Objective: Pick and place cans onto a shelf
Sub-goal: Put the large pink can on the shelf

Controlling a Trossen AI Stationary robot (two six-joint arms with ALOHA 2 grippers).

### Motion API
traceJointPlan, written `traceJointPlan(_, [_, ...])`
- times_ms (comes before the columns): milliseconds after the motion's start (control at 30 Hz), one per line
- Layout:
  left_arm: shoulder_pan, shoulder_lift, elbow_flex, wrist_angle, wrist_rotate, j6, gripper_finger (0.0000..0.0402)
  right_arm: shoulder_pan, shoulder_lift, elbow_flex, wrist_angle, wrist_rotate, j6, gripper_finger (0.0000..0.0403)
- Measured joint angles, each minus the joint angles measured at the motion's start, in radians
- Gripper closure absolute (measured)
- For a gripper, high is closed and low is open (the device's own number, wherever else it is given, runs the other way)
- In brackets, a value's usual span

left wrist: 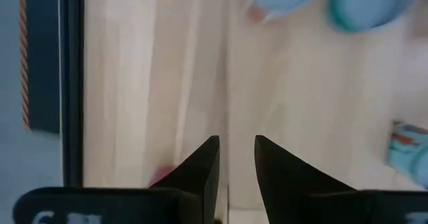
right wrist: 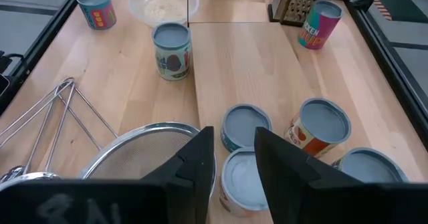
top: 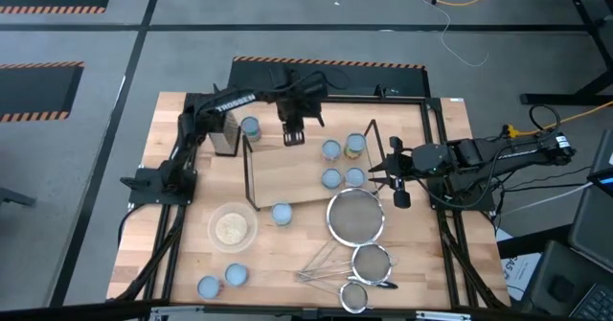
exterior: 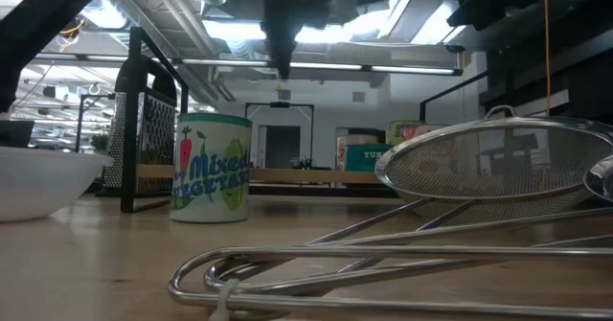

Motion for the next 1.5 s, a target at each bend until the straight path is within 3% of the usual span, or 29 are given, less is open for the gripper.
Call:
traceJointPlan(200, [0.083,-0.021,-0.149,-0.004,-0.014,-0.053,0.0314,0.0,0.0,0.0,0.0,0.0,0.0,0.0289])
traceJointPlan(333, [0.117,-0.055,-0.318,0.048,-0.015,-0.063,0.0314,0.0,0.0,0.0,0.0,0.0,0.001,0.0289])
traceJointPlan(600, [0.203,-0.277,-0.726,0.277,-0.025,-0.115,0.0315,0.0,0.0,0.0,0.0,0.0,-0.001,0.0289])
traceJointPlan(800, [0.224,-0.424,-0.934,0.43,-0.04,-0.167,0.0315,0.0,0.0,0.0,0.003,0.0,-0.003,0.0289])
traceJointPlan(1167, [0.223,-0.458,-1.081,0.577,-0.116,-0.174,0.0315,0.0,0.0,0.0,0.008,0.0,-0.003,0.0289])
traceJointPlan(1500, [0.223,-0.458,-1.089,0.605,-0.122,-0.171,0.0315,0.0,0.0,0.0,0.008,0.001,-0.003,0.0289])
